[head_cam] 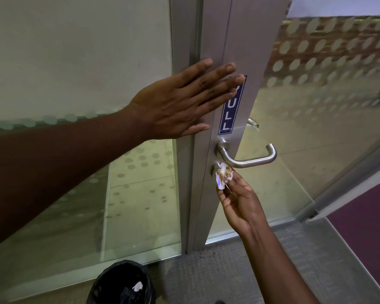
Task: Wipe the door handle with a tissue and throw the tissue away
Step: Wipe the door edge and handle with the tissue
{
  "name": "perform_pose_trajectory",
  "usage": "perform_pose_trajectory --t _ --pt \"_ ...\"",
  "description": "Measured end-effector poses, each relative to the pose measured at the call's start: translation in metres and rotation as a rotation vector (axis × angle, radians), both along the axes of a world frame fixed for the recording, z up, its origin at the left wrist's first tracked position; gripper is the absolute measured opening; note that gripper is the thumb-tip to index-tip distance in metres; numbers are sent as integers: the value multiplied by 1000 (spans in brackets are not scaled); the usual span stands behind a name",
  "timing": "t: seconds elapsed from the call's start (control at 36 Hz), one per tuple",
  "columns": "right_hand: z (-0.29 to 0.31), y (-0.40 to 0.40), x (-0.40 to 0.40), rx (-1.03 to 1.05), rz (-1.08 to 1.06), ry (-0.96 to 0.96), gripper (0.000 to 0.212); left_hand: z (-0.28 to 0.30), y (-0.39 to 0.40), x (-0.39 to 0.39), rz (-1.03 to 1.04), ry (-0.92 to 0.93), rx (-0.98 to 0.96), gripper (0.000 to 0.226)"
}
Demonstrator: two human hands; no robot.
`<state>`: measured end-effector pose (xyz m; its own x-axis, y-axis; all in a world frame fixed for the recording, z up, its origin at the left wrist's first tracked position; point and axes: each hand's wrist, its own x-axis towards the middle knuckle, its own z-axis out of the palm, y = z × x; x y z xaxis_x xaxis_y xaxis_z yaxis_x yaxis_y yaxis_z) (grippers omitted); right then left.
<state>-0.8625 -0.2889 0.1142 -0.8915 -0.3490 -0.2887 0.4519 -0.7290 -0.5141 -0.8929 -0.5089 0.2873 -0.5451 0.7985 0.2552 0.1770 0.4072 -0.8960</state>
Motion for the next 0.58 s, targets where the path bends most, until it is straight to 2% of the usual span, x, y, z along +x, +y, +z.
perform_pose_trajectory --t 0.17,0.28,0.44,0.53,0.58 --pt "1 -5 10 62 57 22 36 -2 -2 0 -27 3 16 75" --pt "-3 -15 24 297 115 92 26 -2 -3 0 -51 -21 53 75" --pt "-18 -41 64 779 215 452 12 1 -1 5 -73 -71 117 76" --pt "-23 -56 87 787 257 611 11 3 0 6 -48 -144 162 75" --pt "-27 -65 101 814 282 737 18 4 1 10 -43 -178 213 74"
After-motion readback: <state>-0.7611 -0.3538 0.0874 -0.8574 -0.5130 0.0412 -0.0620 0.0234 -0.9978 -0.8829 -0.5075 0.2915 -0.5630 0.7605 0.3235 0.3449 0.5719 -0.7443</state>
